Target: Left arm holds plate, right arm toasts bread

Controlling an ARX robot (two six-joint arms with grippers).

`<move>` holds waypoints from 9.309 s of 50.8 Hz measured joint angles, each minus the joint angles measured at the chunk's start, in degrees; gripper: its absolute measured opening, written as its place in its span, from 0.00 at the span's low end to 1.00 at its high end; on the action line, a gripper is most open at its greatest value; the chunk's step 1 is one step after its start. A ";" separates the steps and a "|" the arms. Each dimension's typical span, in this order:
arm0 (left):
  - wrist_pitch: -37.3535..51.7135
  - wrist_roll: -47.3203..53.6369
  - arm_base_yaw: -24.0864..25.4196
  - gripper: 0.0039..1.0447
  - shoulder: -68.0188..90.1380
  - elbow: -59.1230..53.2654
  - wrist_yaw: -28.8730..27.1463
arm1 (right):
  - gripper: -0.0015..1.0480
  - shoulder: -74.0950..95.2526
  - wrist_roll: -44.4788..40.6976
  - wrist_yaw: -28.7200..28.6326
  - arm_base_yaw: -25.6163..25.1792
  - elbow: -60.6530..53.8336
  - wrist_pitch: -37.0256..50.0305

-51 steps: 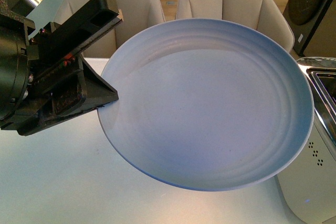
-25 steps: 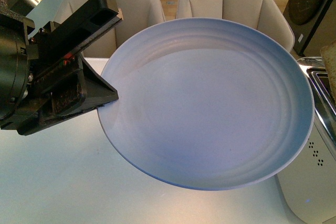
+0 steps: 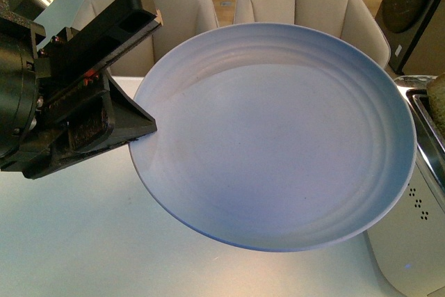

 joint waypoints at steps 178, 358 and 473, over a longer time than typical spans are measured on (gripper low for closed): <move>0.00 -0.02 0.00 0.03 -0.11 0.09 -0.02 | 0.02 -49.55 1.09 -9.42 -5.18 -27.23 7.98; 19.06 26.40 45.20 0.03 25.81 -10.82 9.35 | 0.92 -66.12 1.07 -9.42 -5.09 -27.21 -8.85; 15.08 15.98 22.47 0.93 -21.53 -21.22 0.09 | 0.92 -66.12 1.07 -9.44 -5.09 -27.21 -8.85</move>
